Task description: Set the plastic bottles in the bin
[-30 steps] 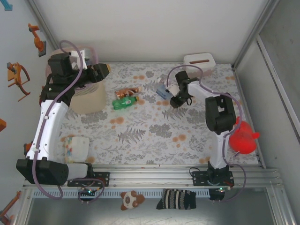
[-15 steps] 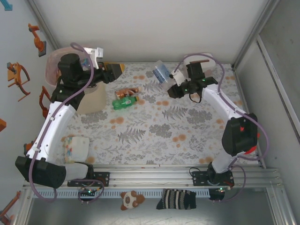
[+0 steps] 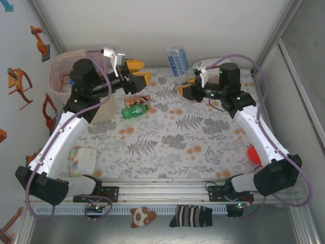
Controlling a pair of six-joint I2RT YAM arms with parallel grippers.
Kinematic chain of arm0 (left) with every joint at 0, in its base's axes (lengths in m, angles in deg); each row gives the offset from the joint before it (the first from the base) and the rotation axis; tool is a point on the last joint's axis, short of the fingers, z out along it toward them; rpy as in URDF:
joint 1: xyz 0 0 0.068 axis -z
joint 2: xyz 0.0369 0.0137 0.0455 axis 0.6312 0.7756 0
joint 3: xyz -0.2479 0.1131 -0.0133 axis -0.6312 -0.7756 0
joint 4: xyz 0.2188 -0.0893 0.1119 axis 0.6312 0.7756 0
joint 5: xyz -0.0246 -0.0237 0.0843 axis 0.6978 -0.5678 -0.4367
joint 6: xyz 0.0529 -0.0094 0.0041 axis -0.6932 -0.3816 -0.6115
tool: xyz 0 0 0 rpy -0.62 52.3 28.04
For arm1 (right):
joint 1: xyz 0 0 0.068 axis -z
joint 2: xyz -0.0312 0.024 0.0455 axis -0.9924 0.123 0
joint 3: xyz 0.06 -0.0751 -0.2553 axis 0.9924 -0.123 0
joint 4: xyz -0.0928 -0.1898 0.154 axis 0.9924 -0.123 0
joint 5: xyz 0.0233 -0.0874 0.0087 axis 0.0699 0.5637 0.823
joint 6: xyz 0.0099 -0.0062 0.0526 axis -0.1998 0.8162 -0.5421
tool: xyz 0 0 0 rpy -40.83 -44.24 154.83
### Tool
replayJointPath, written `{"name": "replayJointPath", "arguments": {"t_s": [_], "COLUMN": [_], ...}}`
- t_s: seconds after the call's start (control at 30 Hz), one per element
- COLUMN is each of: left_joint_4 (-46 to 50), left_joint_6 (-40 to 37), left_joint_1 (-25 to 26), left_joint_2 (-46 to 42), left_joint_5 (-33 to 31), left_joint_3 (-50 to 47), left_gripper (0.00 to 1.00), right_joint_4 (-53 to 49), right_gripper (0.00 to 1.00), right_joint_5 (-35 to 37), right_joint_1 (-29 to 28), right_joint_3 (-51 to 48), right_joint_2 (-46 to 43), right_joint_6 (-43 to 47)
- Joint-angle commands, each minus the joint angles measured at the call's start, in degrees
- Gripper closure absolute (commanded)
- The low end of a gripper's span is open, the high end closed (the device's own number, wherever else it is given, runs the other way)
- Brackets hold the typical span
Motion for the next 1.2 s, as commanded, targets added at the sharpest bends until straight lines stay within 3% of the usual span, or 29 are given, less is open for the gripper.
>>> {"name": "replayJointPath", "arguments": {"t_s": [0.0, 0.27, 0.53, 0.87, 1.17], "left_joint_4": [-3.6, -4.2, -7.3, -19.9, -21.9], "left_joint_6": [-2.7, -3.7, -2.6, 6.1, 7.1], "left_joint_1": [2.2, 6.9, 10.4, 12.6, 13.3], "left_joint_2": [1.1, 3.7, 5.2, 7.1, 7.2], "left_joint_5": [3.0, 3.9, 5.3, 9.4, 10.3], "left_joint_3": [2.7, 6.7, 8.1, 8.0, 8.4], "left_gripper": [0.12, 0.05, 0.05, 0.25, 0.38], "right_joint_4": [4.7, 6.8, 7.1, 10.0, 11.7], "right_gripper": [0.78, 0.79, 0.79, 0.79, 0.79], "right_joint_5": [-6.2, -9.5, -10.3, -10.9, -11.2], "right_joint_1": [-1.3, -4.8, -8.5, -10.8, -11.0], "right_joint_3": [-0.6, -0.5, 0.5, 0.6, 1.3], "right_joint_2": [-2.9, -6.8, -7.8, -9.6, -10.4], "right_joint_6": [-3.2, -4.3, -4.1, -5.6, -7.3]}}
